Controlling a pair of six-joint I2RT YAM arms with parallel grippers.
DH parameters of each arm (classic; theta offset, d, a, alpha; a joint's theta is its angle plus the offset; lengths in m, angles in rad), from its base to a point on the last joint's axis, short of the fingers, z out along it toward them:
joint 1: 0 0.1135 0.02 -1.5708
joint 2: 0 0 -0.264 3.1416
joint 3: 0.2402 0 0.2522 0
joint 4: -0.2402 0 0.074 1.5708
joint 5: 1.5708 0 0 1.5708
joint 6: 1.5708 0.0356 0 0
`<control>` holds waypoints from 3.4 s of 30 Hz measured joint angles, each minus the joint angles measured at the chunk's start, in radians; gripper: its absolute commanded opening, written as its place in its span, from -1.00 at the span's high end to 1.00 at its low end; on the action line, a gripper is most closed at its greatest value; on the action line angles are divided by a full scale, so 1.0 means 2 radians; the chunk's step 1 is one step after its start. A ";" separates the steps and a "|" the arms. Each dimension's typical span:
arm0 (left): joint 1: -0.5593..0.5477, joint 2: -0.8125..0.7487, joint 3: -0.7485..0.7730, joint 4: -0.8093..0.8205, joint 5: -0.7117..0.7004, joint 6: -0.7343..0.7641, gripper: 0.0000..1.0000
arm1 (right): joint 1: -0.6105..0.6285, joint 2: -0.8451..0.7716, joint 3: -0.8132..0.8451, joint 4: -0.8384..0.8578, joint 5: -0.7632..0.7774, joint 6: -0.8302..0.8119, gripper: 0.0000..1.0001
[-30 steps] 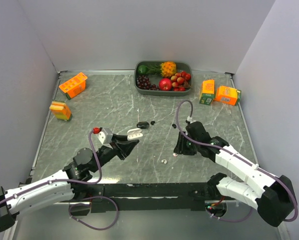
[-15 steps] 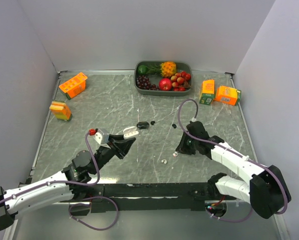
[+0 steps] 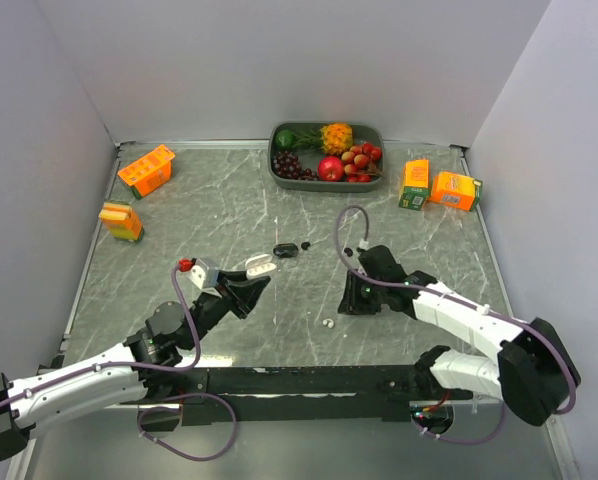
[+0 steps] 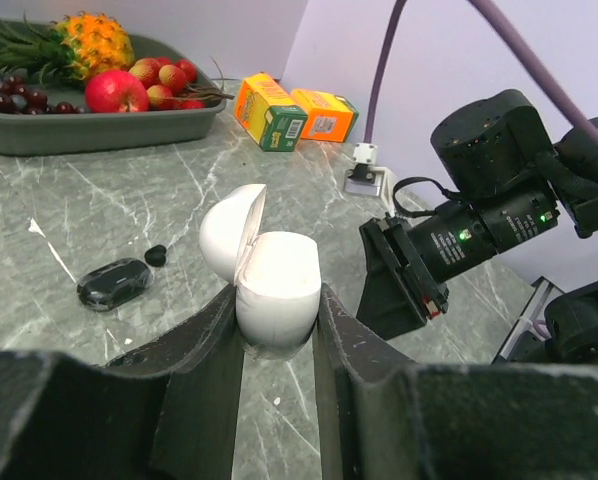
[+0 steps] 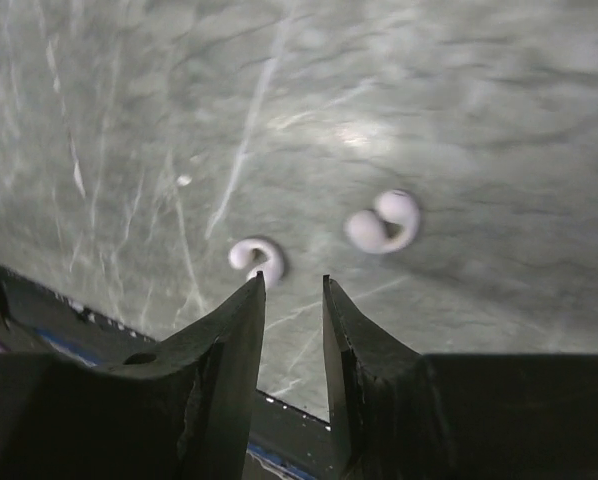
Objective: Insert the wireless bluetooth earbuds into the charging case
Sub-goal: Pick up the earbud from the center of the board, then place the earbud in the charging case.
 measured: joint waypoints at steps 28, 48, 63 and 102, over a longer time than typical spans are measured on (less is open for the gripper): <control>-0.004 -0.006 -0.009 -0.012 -0.009 -0.007 0.98 | 0.063 0.124 0.051 0.022 -0.020 -0.100 0.14; -0.008 -0.006 -0.009 -0.012 -0.009 -0.007 0.98 | 0.071 0.127 0.040 0.038 -0.029 -0.098 0.19; -0.008 0.004 -0.009 -0.012 -0.009 -0.008 0.98 | 0.075 0.126 0.034 0.048 -0.041 -0.089 0.95; 0.088 0.118 0.058 0.079 0.390 -0.028 0.98 | 0.210 -0.144 0.320 -0.126 -0.021 -0.342 1.00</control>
